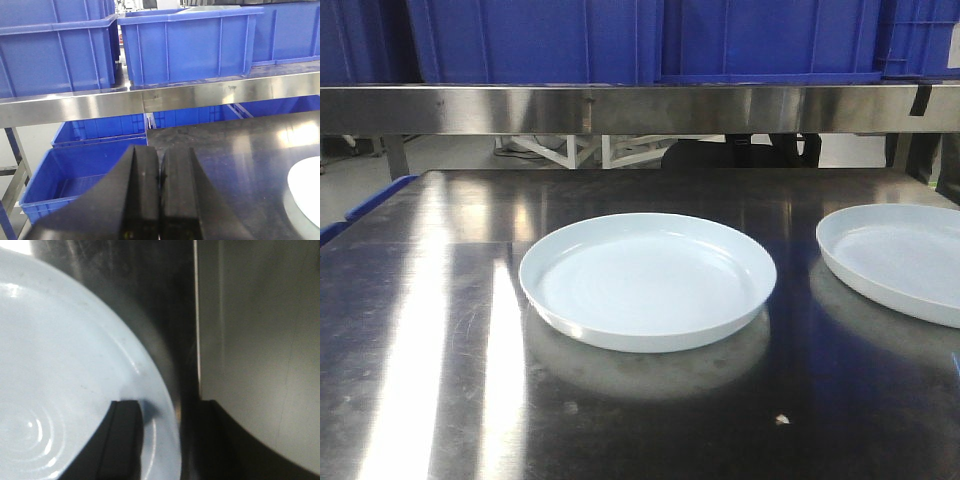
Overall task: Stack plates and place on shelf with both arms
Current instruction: 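Grip the plate rim with the right gripper and lift it toward the center plate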
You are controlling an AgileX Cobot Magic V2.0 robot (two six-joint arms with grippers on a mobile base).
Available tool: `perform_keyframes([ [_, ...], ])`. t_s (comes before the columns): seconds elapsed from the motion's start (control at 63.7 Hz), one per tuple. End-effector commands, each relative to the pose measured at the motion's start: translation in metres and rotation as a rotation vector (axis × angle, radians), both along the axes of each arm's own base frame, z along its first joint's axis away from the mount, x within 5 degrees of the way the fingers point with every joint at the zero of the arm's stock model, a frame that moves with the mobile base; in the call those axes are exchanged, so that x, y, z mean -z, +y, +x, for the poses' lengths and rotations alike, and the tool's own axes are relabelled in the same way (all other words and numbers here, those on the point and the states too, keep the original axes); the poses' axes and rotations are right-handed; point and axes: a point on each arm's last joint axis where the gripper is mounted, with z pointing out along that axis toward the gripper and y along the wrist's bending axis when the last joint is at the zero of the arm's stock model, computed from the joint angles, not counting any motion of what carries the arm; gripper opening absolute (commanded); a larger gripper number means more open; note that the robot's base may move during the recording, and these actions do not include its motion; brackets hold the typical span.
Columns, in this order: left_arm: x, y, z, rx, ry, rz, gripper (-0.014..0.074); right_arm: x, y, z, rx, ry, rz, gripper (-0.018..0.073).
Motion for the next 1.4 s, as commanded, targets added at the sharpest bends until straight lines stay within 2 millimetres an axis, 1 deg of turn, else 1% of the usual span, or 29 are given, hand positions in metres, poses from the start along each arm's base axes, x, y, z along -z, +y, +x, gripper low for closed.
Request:
perform_keyframes([
  [0.0, -0.016, 0.001, -0.001, -0.004, -0.093, -0.029, 0.0080, -0.024, 0.000, 0.001, 0.000, -0.077, -0.005, 0.0277],
  [0.361, -0.016, 0.001, -0.001, -0.004, -0.093, -0.029, 0.0080, -0.023, 0.001, -0.003, -0.005, -0.039, 0.007, 0.0173],
  [0.565, -0.016, 0.001, -0.001, -0.004, -0.093, -0.029, 0.0080, -0.023, 0.000, -0.003, -0.007, -0.034, -0.001, 0.0088],
  [0.643, -0.016, 0.001, -0.001, -0.004, -0.093, -0.029, 0.0080, -0.027, 0.000, -0.004, -0.008, -0.043, -0.004, 0.0058],
  [0.69, -0.016, 0.001, -0.001, -0.004, -0.093, -0.029, 0.0080, -0.030, 0.000, -0.005, -0.008, -0.053, -0.006, 0.0047],
  [0.941, -0.016, 0.001, -0.001, -0.004, -0.093, -0.029, 0.0080, -0.051, -0.005, -0.015, 0.014, -0.108, -0.019, 0.0047],
  [1.24, -0.016, 0.001, -0.001, -0.004, -0.093, -0.029, 0.0080, -0.076, 0.005, -0.024, 0.043, -0.192, 0.054, 0.0047],
  [1.381, -0.016, 0.001, -0.001, -0.004, -0.093, -0.029, 0.0080, -0.089, 0.008, -0.032, 0.042, -0.218, 0.065, 0.0047],
])
